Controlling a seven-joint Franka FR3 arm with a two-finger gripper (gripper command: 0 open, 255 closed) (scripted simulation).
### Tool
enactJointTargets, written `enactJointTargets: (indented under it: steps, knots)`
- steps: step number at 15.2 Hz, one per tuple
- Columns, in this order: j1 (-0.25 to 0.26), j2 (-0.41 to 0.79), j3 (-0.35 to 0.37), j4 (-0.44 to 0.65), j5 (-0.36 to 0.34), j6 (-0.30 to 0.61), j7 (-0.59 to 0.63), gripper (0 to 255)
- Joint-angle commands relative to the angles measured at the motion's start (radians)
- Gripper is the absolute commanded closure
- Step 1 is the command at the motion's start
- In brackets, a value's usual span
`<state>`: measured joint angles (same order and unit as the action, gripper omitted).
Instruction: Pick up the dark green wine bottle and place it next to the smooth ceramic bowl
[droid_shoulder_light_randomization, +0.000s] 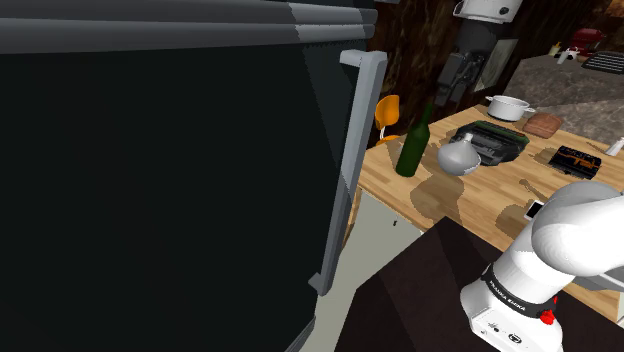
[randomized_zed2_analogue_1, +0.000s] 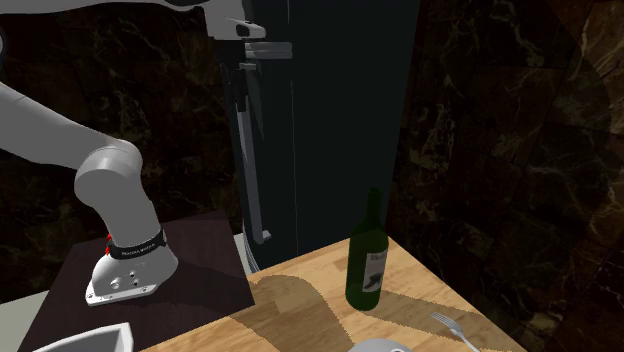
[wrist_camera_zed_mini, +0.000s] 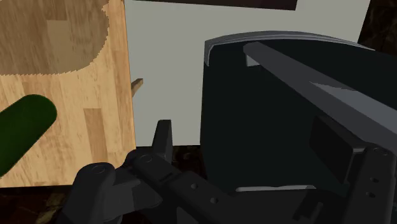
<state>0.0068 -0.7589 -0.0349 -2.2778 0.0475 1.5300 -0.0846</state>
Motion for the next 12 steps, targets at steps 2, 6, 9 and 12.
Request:
enactJointTargets:
  steps: [2,6,9,12]
  knots:
    - [-0.006,0.012,-0.018,-0.004,-0.013,0.019,-0.022,0]
    - [-0.027,0.073,-0.090,-0.008,-0.060,0.095,-0.108,0]
    - [-0.040,0.130,-0.144,0.002,-0.088,0.153,-0.171,0]
    - [-0.050,0.196,-0.199,0.024,-0.108,0.209,-0.234,0]
